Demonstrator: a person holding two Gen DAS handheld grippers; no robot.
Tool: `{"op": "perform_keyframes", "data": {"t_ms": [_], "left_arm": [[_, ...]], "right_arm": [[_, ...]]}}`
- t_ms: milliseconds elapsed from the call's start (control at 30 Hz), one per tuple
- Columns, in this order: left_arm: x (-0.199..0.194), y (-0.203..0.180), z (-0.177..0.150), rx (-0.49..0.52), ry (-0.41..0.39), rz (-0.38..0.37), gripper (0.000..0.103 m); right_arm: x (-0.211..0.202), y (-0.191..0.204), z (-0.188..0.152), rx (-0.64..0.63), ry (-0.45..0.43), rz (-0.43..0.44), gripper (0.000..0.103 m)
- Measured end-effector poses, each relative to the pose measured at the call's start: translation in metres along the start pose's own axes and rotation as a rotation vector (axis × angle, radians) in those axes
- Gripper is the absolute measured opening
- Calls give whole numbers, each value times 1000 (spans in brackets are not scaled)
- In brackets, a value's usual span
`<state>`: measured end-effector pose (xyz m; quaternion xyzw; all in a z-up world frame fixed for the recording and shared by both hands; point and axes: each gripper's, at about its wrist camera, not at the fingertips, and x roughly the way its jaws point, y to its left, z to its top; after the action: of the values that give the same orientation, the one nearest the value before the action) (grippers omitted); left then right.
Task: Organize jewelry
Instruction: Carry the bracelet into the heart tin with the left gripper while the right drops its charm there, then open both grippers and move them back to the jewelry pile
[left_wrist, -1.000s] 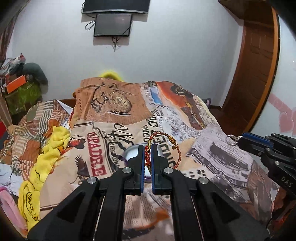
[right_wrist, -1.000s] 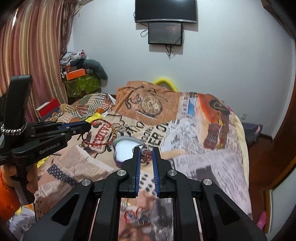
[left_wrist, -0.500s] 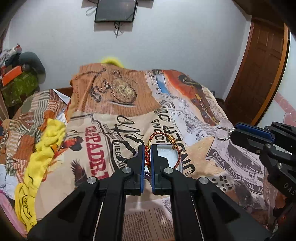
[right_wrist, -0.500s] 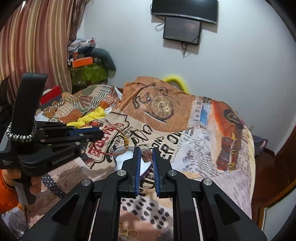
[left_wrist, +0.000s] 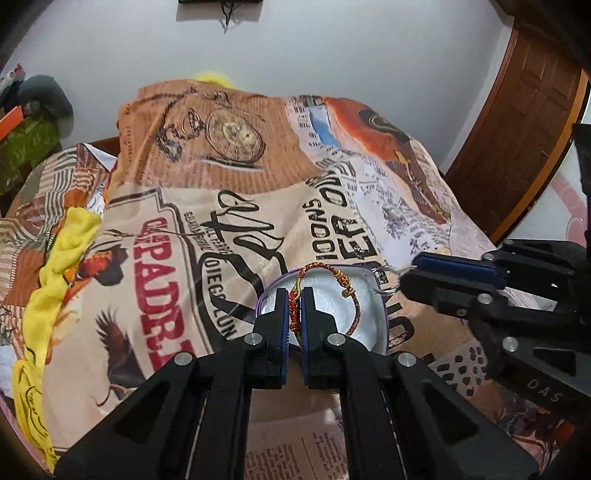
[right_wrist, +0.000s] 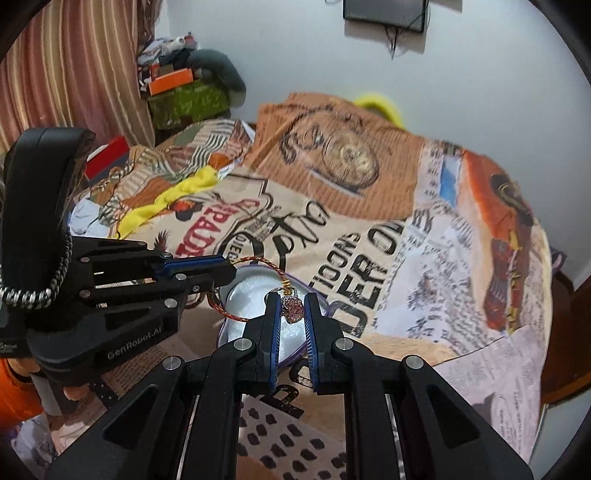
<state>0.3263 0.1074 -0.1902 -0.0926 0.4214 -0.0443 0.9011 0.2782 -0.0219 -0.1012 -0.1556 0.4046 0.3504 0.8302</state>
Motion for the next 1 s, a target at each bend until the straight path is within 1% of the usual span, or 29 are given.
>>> {"op": "perform_keyframes", "data": {"t_ms": [233,567,700,867,1000], "left_arm": [[17,2,1,2,42,-7,4],[16,2,0,7,49,-1,4],[12,0,0,25,50,13,4],[3,-2,-1,37,48,31,5],[-12,-4,-2,41,30,44,8]], "right_arm": [[26,-3,-2,18,84,57,11],[48,3,-6,-20,159,42,11],[50,2,-8,-12,175,52,11],[49,0,-6,5,212,40,12],[35,-1,-5,17,194,46,12]]}}
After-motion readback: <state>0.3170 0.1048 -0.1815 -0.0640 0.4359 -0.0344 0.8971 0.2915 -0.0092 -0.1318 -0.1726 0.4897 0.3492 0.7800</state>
